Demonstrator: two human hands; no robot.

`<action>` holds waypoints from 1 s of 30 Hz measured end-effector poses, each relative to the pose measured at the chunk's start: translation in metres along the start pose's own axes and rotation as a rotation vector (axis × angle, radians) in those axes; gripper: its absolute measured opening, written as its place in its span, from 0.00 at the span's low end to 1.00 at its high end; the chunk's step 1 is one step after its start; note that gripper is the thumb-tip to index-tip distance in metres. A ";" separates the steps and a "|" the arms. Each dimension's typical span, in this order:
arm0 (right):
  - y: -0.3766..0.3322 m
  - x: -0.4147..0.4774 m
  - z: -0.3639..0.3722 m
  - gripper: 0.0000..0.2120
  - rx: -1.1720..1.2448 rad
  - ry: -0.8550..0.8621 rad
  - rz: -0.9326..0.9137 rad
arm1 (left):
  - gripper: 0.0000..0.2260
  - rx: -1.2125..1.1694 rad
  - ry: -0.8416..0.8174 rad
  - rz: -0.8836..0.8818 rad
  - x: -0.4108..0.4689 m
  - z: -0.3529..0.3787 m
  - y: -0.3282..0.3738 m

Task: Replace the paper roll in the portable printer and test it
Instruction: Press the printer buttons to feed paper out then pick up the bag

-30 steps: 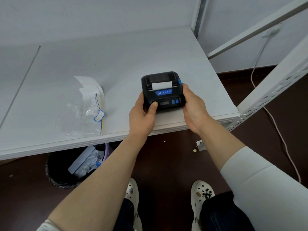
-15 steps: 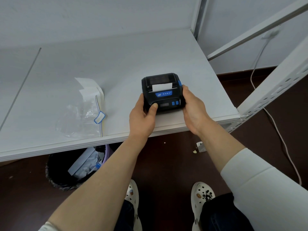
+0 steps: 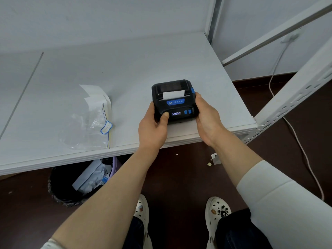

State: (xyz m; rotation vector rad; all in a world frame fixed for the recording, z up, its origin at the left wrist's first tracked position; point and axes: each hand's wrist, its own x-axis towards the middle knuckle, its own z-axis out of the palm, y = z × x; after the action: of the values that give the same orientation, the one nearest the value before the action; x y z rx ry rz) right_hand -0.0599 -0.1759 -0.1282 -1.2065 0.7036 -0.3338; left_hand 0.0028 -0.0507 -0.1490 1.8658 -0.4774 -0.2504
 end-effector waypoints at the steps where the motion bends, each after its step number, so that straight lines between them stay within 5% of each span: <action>1: 0.000 0.000 0.000 0.18 -0.003 -0.002 0.001 | 0.21 0.003 0.001 0.001 0.000 0.000 0.000; 15: -0.003 0.000 -0.001 0.22 -0.016 -0.003 0.030 | 0.21 -0.053 -0.037 -0.001 -0.005 0.001 0.005; 25: -0.018 -0.015 -0.005 0.14 0.042 0.015 -0.006 | 0.28 -0.027 -0.138 -0.040 0.000 -0.008 -0.002; 30: -0.021 -0.021 -0.011 0.22 0.064 -0.062 -0.036 | 0.29 -0.023 -0.147 -0.015 0.002 -0.011 -0.005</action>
State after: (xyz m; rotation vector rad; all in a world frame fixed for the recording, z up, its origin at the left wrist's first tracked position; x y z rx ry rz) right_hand -0.0801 -0.1794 -0.1040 -1.1653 0.6137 -0.3445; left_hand 0.0101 -0.0409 -0.1497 1.8366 -0.5581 -0.4038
